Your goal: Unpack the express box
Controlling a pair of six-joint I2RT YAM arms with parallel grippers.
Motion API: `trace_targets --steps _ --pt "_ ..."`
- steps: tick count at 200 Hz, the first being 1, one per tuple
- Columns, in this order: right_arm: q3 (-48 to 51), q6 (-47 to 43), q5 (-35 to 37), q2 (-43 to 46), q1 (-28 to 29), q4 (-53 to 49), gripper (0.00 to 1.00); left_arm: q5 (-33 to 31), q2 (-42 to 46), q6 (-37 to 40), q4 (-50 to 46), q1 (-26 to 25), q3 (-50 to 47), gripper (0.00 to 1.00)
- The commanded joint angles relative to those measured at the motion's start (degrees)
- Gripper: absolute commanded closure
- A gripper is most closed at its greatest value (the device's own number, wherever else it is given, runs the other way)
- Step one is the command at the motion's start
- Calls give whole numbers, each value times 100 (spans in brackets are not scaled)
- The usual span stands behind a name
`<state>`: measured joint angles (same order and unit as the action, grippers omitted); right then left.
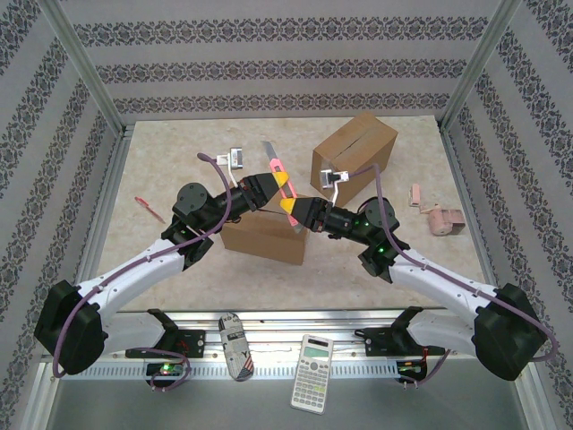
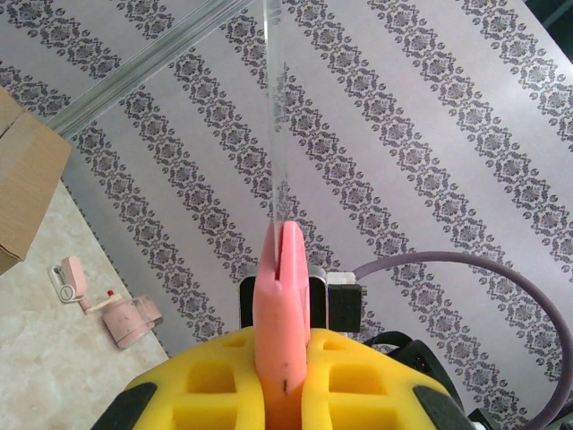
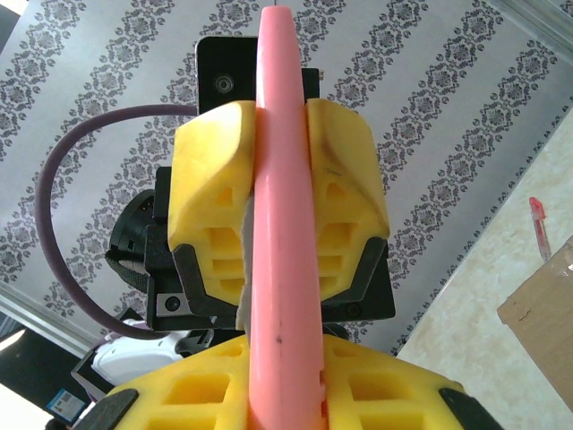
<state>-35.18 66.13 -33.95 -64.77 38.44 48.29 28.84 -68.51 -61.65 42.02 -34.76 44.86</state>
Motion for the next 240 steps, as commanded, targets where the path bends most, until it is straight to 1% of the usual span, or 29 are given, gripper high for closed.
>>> trace_targets --steps 1,6,9,22,29,35,36,41,46,52,64,80,99,110,122,137,170,188,214,240 --pt "-87 137 446 80 39 317 100 52 110 248 15 48 -69 100" --pt "-70 142 474 122 30 258 100 60 144 313 -116 65 -30 100" --pt "-64 144 486 149 26 205 100 59 167 351 -202 70 -19 97" --pt "-52 171 483 322 -48 -187 100 40 328 613 -777 132 133 77" --pt "-14 208 470 444 -115 -398 100 12 477 817 -1220 189 251 65" --pt "29 248 437 579 -187 -534 100 -32 603 1004 -1705 247 381 51" --pt "38 254 431 597 -196 -608 100 -43 624 1049 -1780 258 399 48" --pt "81 294 392 710 -288 -817 100 -102 741 1221 -2202 322 514 27" --pt "149 340 356 854 -369 -1003 100 -194 868 1418 -2674 383 635 15" --pt "231 390 297 1034 -486 -1209 100 -366 1016 1657 -3236 447 790 9" --pt "366 403 138 1441 -742 -1752 100 -718 1281 2099 -4271 554 1087 1" --pt "411 204 -37 2026 -1016 -2846 100 -1249 1460 2528 -5443 675 1471 0" --pt "357 -131 -282 2571 -1242 -4042 100 -1900 1349 2856 -6551 734 1833 0" --pt "314 -346 -399 2807 -1322 -4602 100 -2263 1194 3045 -6927 743 1937 0" --pt "288 -628 -414 2982 -1354 -5195 100 -2544 989 3247 -7087 746 1957 0" --pt "335 -843 -393 3141 -1365 -5597 100 -2773 749 3590 -6929 752 1890 0" --pt "555 -1003 -341 3285 -1365 -5675 100 -3074 322 4368 -6031 751 1618 0" --pt "601 -1088 -292 3292 -1365 -5752 100 -3288 127 4664 -5534 752 1426 0" --pt "643 -1148 -269 3239 -1365 -5864 100 -3466 -256 4839 -5361 752 1424 0" --pt "654 -1177 -268 3240 -1364 -5879 100 -3291 -449 4774 -5007 820 1214 0"
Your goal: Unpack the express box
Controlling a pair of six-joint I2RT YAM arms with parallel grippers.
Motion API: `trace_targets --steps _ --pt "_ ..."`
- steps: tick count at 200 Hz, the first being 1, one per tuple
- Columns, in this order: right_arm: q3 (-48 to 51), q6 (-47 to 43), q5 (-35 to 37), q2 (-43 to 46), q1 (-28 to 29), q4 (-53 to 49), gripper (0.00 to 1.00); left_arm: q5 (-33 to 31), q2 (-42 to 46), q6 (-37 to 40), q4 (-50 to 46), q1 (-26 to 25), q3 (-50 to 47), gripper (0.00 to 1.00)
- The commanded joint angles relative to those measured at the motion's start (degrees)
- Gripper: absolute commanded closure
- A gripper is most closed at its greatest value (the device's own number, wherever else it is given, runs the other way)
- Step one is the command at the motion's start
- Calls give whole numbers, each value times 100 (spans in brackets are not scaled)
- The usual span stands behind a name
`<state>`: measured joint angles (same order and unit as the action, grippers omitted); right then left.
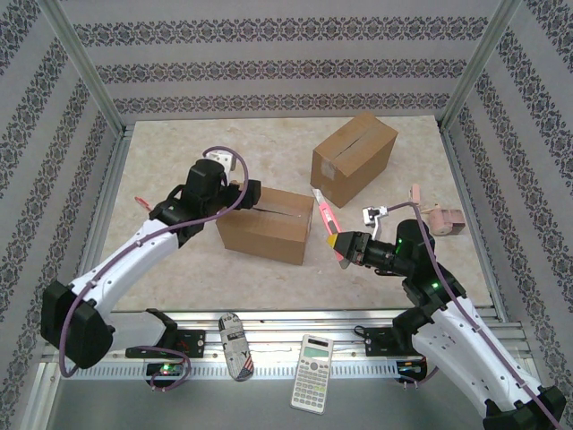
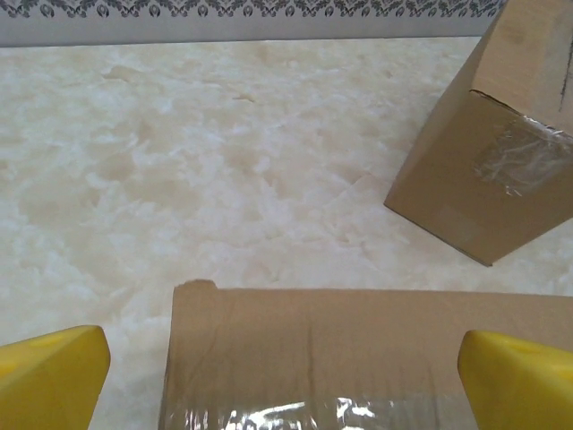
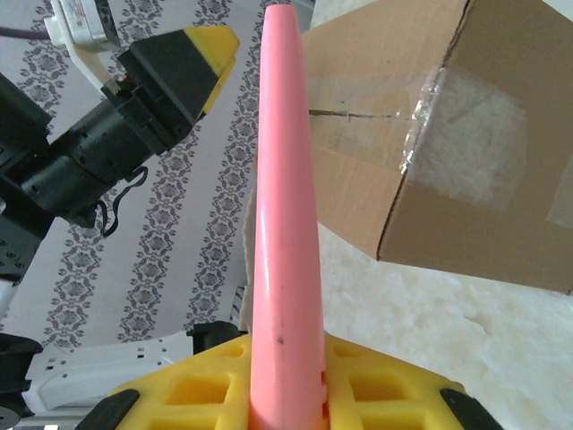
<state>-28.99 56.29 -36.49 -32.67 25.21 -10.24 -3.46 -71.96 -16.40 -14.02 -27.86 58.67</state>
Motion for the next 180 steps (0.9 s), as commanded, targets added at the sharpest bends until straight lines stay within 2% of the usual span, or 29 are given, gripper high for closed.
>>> trace_targets --steps 1,51,83,120,180 --pt "35 -196 -11 26 -42 -28 100 -46 -101 237 609 135 -179 0" --pt "65 -210 -7 61 -42 -30 100 810 -169 -120 1422 555 -734 3" --pt "106 -199 -22 113 -43 11 100 1234 -243 -167 2070 588 -1094 4" --pt "163 -163 -50 181 -41 94 100 1189 -178 -166 2650 586 -1556 5" --pt "155 14 101 182 -25 -408 100 993 -135 -198 2762 588 -2104 5"
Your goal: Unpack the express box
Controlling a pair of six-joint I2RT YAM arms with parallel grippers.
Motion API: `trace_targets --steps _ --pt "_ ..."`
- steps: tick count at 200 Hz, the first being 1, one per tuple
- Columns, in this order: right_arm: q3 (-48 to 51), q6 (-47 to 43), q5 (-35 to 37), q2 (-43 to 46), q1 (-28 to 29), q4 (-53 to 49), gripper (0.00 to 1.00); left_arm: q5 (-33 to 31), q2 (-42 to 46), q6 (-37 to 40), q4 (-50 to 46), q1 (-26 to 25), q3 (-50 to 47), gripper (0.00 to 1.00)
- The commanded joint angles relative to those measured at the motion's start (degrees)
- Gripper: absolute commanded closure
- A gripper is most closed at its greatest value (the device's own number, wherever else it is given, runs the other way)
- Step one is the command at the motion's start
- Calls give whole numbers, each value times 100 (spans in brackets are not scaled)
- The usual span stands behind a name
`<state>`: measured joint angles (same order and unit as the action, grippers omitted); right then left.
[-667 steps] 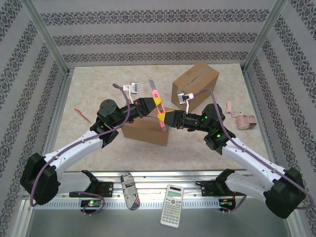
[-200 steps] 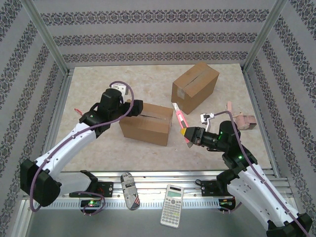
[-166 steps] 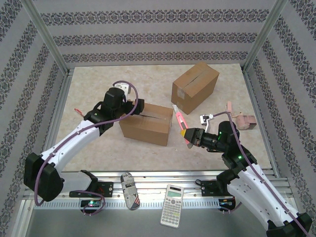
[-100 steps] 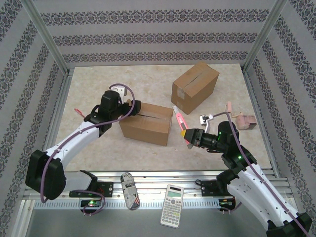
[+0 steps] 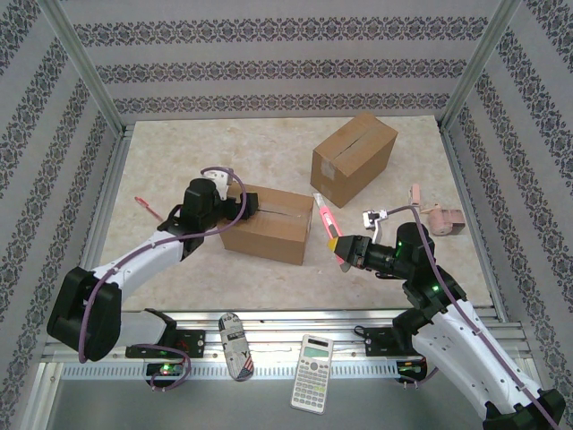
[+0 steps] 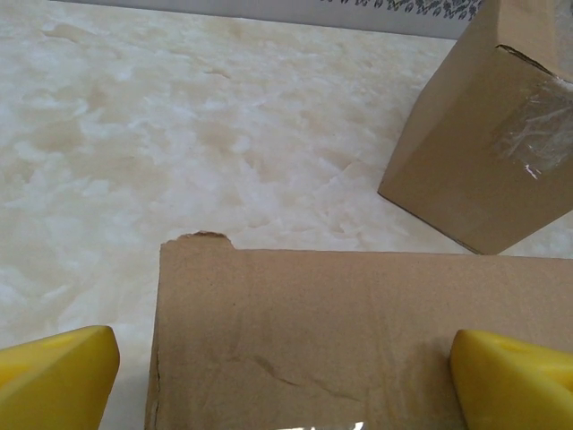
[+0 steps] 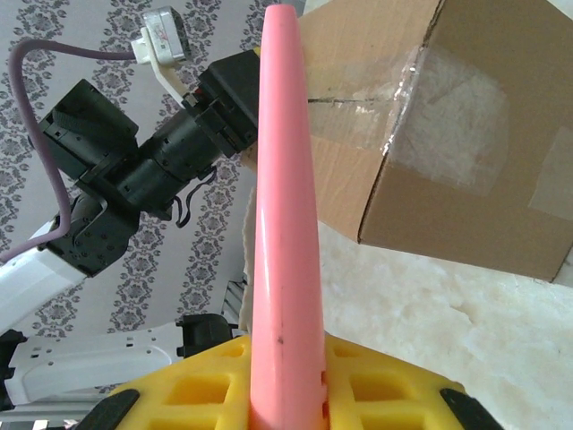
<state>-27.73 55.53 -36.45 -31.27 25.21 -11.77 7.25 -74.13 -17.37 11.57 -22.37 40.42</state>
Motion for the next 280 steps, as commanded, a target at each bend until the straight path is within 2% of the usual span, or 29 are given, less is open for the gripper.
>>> trace_targets --steps 1,37,129,191,280 --pt "25 94 104 42 -25 -273 100 -76 82 -110 208 35 -288 5" --pt "34 81 306 -5 36 -762 100 -73 123 -178 283 40 -536 5" --pt "30 186 761 -498 488 -462 100 -9 64 -250 248 40 -635 5" --pt "-127 144 1022 -262 566 -791 100 14 -39 -291 275 35 -641 5" --pt "-186 178 963 -394 782 -569 100 14 -57 -311 258 38 -629 5"
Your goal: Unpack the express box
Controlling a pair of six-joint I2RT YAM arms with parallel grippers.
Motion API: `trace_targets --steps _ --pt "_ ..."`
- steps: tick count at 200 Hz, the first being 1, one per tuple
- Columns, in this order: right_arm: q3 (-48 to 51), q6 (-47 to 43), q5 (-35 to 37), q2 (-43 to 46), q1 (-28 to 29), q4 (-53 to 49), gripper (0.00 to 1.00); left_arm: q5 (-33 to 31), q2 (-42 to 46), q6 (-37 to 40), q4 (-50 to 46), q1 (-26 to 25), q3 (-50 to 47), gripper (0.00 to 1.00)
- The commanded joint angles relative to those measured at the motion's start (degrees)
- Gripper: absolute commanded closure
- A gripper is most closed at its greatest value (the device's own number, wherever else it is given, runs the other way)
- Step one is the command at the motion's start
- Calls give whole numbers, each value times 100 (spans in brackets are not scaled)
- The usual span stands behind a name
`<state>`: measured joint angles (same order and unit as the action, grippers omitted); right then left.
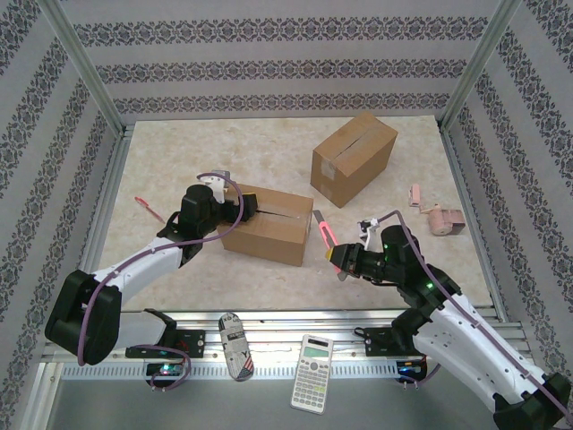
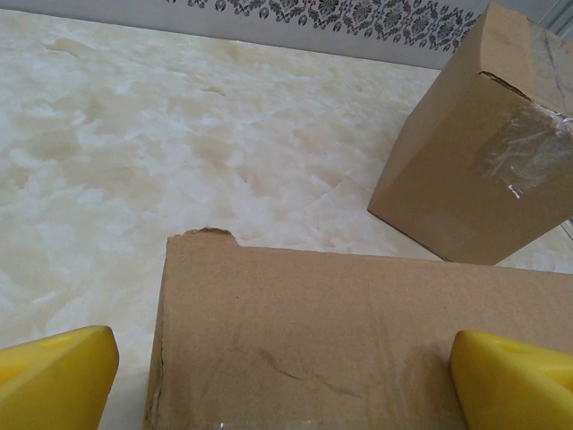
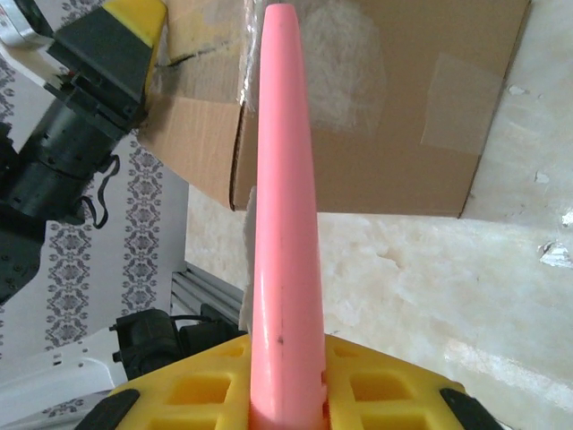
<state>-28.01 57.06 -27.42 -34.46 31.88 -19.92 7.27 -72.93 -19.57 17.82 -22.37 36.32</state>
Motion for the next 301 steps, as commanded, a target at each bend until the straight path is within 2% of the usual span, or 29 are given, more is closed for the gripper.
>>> trace_targets --steps 1,92,301 --pt "-155 25 61 -81 120 253 100 12 -173 -86 -367 39 -215 5" --pt "-340 -62 325 138 187 -112 100 24 -210 -110 -341 40 -221 5" --pt "-275 13 238 -264 272 272 100 32 -215 -133 -324 35 -228 4"
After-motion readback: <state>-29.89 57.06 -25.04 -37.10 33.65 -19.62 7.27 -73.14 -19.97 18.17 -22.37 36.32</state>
